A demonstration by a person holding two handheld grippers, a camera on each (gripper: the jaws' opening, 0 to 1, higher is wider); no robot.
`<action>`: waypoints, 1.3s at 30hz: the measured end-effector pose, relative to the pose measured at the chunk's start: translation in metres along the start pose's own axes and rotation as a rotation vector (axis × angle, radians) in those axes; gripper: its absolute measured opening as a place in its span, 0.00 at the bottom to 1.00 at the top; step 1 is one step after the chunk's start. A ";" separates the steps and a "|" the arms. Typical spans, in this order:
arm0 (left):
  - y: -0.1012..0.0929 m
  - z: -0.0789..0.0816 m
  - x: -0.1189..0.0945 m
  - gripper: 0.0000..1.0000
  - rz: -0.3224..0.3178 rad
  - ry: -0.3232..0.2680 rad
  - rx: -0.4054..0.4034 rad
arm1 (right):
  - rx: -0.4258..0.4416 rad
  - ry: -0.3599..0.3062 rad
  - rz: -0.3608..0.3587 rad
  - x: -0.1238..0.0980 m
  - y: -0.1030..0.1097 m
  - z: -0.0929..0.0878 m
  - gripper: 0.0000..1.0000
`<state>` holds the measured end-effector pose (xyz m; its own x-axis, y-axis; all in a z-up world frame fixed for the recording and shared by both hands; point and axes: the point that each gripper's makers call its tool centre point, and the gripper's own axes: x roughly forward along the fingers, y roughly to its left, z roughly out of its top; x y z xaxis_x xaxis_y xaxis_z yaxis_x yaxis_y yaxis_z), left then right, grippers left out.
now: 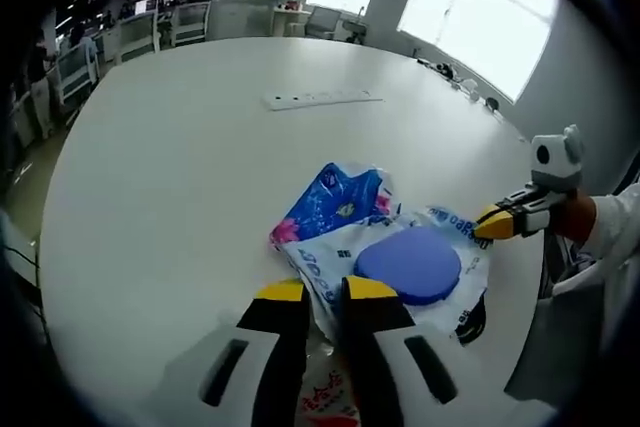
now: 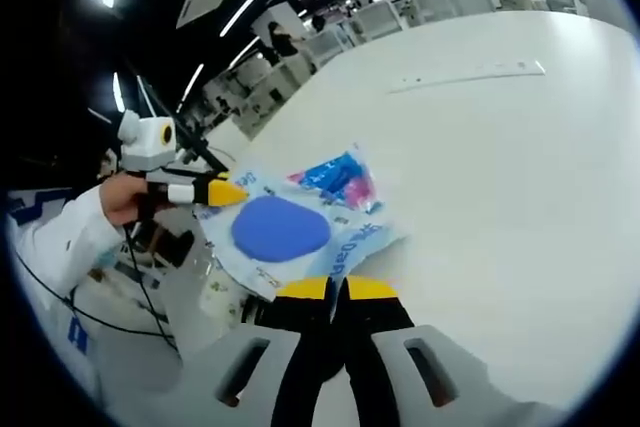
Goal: Arrange the tabletop items into an orderly group along one side of the table until the central work area is clear of visible clutter.
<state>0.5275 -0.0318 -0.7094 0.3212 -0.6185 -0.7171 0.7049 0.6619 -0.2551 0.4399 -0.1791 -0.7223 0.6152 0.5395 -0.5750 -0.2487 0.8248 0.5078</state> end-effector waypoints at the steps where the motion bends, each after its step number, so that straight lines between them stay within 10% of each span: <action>1: -0.001 0.000 0.000 0.07 -0.003 -0.003 0.004 | -0.005 0.005 -0.002 0.000 0.000 -0.001 0.00; 39: -0.056 0.058 -0.038 0.01 -0.014 -0.166 0.010 | -0.072 -0.103 0.020 -0.063 0.002 0.052 0.00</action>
<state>0.5121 -0.0696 -0.6303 0.4108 -0.6896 -0.5963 0.7161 0.6489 -0.2571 0.4398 -0.2208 -0.6517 0.6825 0.5385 -0.4942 -0.3122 0.8262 0.4690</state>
